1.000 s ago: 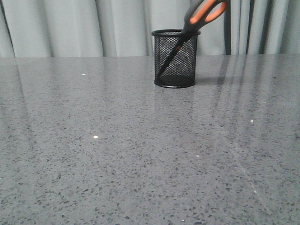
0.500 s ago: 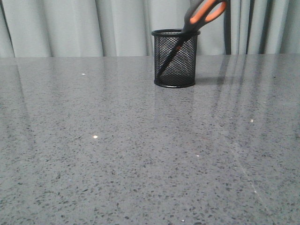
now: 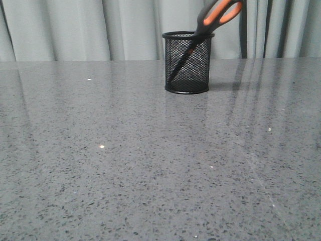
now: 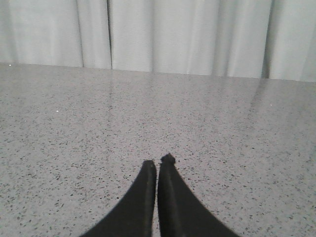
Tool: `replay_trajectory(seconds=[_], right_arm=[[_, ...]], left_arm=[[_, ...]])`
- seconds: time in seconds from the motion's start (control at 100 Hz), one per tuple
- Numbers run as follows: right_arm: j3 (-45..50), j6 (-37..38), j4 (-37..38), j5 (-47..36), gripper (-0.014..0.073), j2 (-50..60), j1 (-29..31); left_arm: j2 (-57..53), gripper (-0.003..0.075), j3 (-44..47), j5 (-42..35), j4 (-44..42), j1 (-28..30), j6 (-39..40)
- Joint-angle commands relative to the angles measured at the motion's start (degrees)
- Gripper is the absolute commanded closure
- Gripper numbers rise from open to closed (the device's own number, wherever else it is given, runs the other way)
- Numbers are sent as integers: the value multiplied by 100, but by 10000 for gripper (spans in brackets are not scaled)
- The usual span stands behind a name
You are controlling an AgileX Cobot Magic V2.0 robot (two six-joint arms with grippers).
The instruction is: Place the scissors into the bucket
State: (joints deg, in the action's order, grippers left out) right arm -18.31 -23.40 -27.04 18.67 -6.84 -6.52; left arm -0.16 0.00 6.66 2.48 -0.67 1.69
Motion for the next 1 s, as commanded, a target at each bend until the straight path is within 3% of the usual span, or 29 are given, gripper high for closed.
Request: replay_trajectory(seconds=[0.0, 0.08, 0.16, 0.25, 0.5, 0.56, 0.79, 0.99], right_arm=[[-104, -13, 164, -518, 638, -75, 45], [133, 303, 706, -977, 638, -75, 56], [481, 1368, 1790, -1717, 638, -75, 65], [920, 1892, 2468, -2219, 638, -75, 65], [1950, 1906, 2589, -2214, 638, 550, 65], [1940, 1906, 2602, -1791, 638, 906, 130], [1940, 1906, 2638, -1931, 638, 875, 1023], [1940, 1906, 2638, -1867, 638, 875, 888]], left_arm=[[-155, 740, 230, -439, 47, 8, 38], [-155, 740, 230, -439, 47, 8, 38], [-155, 740, 230, -439, 47, 8, 38], [-155, 740, 230, -439, 47, 8, 38], [-155, 740, 230, -439, 47, 8, 38], [-155, 740, 230, -439, 47, 8, 38], [-141, 740, 230, -441, 47, 8, 38], [-141, 740, 230, -441, 47, 8, 38]])
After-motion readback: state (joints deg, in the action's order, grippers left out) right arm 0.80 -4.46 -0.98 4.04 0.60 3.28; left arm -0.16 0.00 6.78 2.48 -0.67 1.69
